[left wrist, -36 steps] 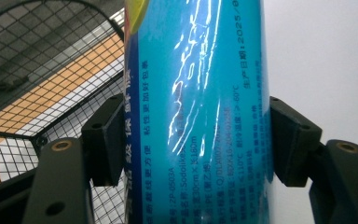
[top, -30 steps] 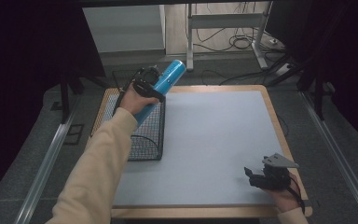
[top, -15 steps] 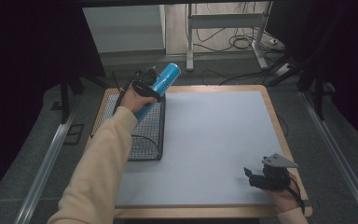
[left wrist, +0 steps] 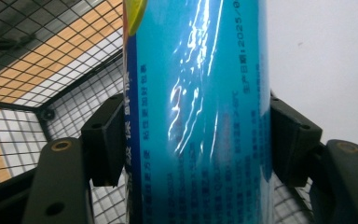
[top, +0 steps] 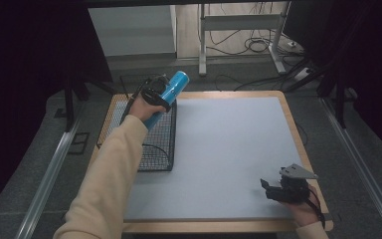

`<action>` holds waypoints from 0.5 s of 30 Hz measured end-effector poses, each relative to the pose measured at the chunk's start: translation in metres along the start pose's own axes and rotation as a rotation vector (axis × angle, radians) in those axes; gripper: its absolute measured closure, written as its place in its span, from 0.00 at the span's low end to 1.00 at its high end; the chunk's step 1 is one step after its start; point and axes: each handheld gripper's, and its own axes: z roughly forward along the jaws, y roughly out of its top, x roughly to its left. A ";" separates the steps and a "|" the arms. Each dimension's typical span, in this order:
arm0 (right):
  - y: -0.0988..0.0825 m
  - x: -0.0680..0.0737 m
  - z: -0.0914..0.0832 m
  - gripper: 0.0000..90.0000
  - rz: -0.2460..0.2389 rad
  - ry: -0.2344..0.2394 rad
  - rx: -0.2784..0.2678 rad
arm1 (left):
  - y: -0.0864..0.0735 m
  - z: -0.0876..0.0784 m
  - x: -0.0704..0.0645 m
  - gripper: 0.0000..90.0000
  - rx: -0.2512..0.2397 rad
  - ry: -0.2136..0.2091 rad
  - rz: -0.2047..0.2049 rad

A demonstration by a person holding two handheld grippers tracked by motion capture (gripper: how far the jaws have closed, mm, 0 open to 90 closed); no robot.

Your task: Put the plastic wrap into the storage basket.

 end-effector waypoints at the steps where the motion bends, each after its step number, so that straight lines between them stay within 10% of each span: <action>1: 0.000 0.000 0.000 0.18 -0.001 0.001 -0.001 | 0.000 0.003 0.000 0.35 0.005 0.000 -0.010; 15: 0.000 0.001 0.000 0.18 -0.004 0.003 -0.001 | -0.004 0.026 0.002 0.35 0.068 0.067 -0.009</action>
